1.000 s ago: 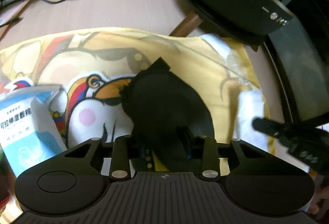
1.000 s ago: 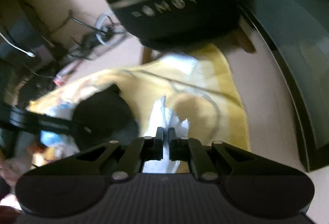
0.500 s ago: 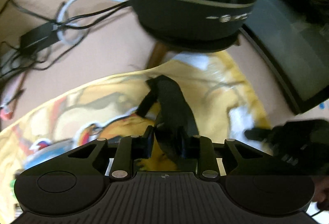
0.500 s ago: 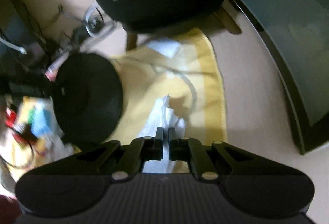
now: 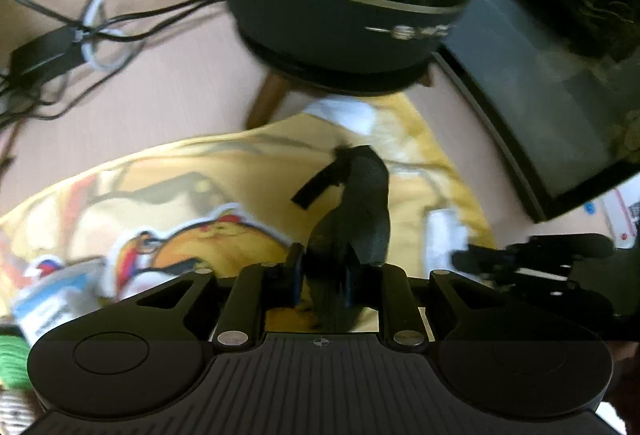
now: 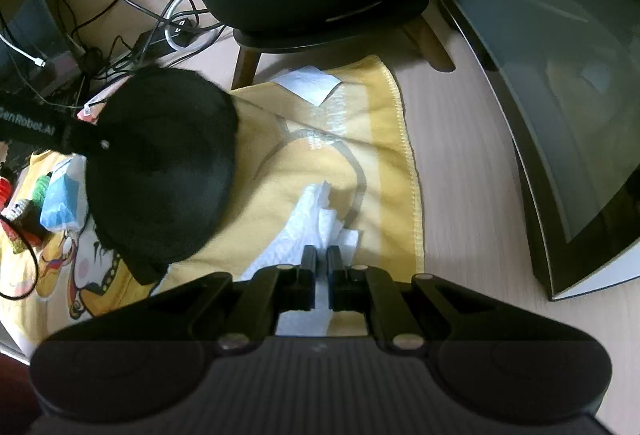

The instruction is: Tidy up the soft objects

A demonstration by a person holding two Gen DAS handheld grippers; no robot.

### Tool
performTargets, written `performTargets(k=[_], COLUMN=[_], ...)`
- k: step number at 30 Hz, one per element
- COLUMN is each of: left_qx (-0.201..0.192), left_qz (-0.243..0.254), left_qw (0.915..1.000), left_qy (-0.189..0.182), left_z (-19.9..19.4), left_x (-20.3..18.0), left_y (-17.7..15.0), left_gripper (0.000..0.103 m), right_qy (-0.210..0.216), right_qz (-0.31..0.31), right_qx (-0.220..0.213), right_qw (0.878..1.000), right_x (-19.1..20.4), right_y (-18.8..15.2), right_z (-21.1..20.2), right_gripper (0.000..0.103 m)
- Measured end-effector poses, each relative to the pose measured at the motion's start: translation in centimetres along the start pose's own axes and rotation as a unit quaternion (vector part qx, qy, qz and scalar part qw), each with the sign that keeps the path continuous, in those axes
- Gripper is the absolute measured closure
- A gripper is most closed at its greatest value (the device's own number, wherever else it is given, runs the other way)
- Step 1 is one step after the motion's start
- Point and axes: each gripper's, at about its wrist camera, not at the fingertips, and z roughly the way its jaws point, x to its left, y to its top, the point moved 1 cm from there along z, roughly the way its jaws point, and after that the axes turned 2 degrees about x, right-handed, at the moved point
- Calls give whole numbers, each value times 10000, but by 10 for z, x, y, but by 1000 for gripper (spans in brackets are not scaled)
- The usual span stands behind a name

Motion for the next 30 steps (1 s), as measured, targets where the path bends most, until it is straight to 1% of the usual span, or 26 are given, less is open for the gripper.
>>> performTargets(k=[2, 3, 5, 6, 8, 9, 11, 13, 16, 19, 21, 24, 25, 28, 30], left_qx=[0, -6, -20, 2, 56, 105, 304, 613, 907, 956, 849, 601, 574, 776, 1002], left_qz=[-20, 17, 144, 181, 181, 185, 247, 367, 455, 491, 533, 615, 603, 495, 448], left_qw=[9992, 9983, 9969, 9959, 9946, 9940, 9922, 9894, 9864, 9816, 9790, 9777, 9765, 9725, 9722], left_qy=[-405, -591, -769, -886, -1023, -1075, -1186, -1263, -1294, -1577, -1776, -1915, -1990, -2140, -2068], left_z=[0, -1, -3, -3, -5, -5, -3, 2, 14, 22, 23, 27, 31, 46, 53], left_x=[-10, -15, -22, -23, -22, -20, -16, -14, -17, -26, -32, -40, -42, -43, -42], left_y=[-2, -3, -6, -8, -11, -12, -20, -32, -51, -61, -63, -60, -58, -61, -68], left_gripper=[62, 58, 44, 41, 30, 26, 10, 9, 9, 9, 9, 9, 8, 6, 6], right_qy=[-17, -31, -43, -50, -87, -155, -456, -855, -880, -667, -518, -277, -205, -115, 201], right_qz=[9, 18, 69, 114, 219, 255, 244, 52, 28, 26, 54, 163, 182, 58, -41], right_qx=[13, 14, 7, 4, 0, -3, -60, -274, -622, -973, -1077, -1196, -1259, -1573, -1729], right_qw=[10000, 10000, 10000, 9999, 9997, 9996, 9986, 9960, 9942, 9930, 9928, 9923, 9917, 9875, 9847], right_x=[1, 1, 1, 1, 0, -1, -1, 3, 8, 17, 21, 26, 29, 43, 50], right_y=[1, 1, 1, 1, 1, 0, 0, 0, 8, 23, 31, 38, 40, 48, 54], right_z=[0, 0, 0, 0, -2, -3, -10, -22, -47, -69, -75, -80, -82, -95, -103], right_gripper=[98, 98, 98, 98, 97, 97, 98, 98, 98, 98, 98, 98, 98, 98, 98])
